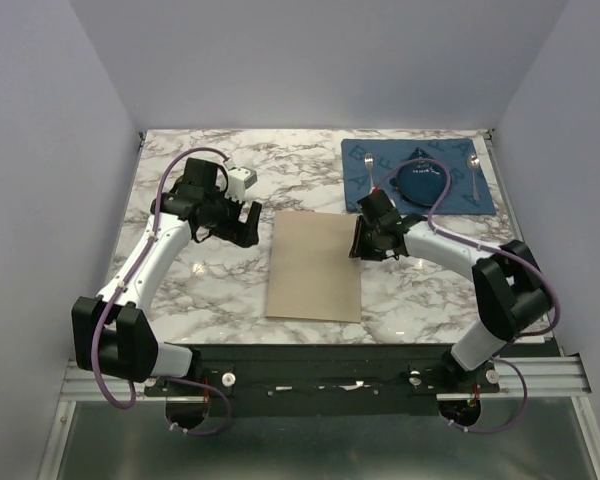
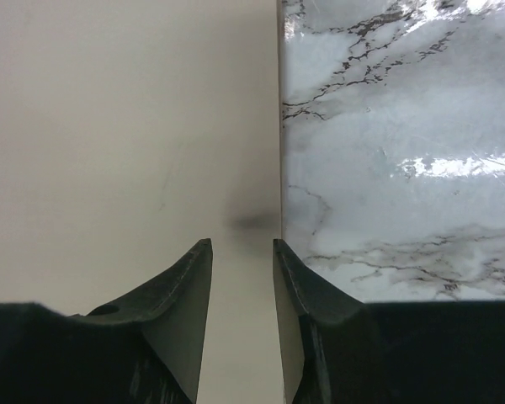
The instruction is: Put the files into the folder
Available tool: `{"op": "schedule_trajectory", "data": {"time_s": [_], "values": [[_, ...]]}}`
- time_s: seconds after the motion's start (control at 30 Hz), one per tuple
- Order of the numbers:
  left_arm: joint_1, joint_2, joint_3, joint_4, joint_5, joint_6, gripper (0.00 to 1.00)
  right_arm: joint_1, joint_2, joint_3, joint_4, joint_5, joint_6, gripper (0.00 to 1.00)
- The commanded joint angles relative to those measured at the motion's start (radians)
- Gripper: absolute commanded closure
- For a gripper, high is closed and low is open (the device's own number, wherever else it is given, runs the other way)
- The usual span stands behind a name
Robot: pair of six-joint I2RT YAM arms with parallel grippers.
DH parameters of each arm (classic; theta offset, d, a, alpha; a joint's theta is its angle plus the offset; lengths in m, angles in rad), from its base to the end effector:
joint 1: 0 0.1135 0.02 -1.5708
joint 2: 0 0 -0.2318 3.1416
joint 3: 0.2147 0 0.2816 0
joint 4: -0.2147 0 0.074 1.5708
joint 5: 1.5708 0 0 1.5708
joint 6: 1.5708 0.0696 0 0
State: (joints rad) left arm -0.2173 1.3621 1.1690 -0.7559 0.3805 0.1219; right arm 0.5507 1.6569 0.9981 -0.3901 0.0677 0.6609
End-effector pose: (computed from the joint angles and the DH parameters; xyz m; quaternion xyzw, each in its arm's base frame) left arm 0.3208 -0.0973 0.2337 0.2148 0.9117 -0.1942 0.2915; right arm 0.3141 0.1874 0.0991 0.0619 0.9636 0.1199 0.2306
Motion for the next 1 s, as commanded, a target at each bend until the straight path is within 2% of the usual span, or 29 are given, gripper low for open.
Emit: {"op": "schedule_trajectory", "data": {"time_s": [0.0,0.13,0.2,0.43,0.53,0.77,0.97], "values": [[0.006,-0.006,-0.014,0.018,-0.078,0.007,0.01,-0.001,-0.15,-0.015,-0.021,-0.02,-0.056,0.55],[0.007,-0.02,-0.029,0.024,-0.123,-0.002,0.01,0.002,-0.276,-0.05,-0.032,-0.071,-0.09,0.49],[0.009,-0.037,-0.037,0.029,-0.13,-0.004,0.01,0.005,-0.307,-0.073,-0.036,-0.106,-0.102,0.29],[0.012,-0.087,-0.072,0.036,-0.18,0.012,0.01,0.017,-0.499,-0.16,-0.003,-0.161,-0.119,0.15],[0.018,-0.1,-0.08,0.033,-0.193,0.021,0.01,0.021,-0.577,-0.196,0.01,-0.169,-0.129,0.0],[0.022,-0.086,-0.098,0.047,-0.195,0.015,0.01,0.023,-0.732,-0.285,0.028,-0.148,-0.185,0.0],[0.022,-0.041,-0.078,0.05,-0.181,0.004,0.01,0.023,-0.786,-0.314,0.028,-0.105,-0.216,0.0]]}}
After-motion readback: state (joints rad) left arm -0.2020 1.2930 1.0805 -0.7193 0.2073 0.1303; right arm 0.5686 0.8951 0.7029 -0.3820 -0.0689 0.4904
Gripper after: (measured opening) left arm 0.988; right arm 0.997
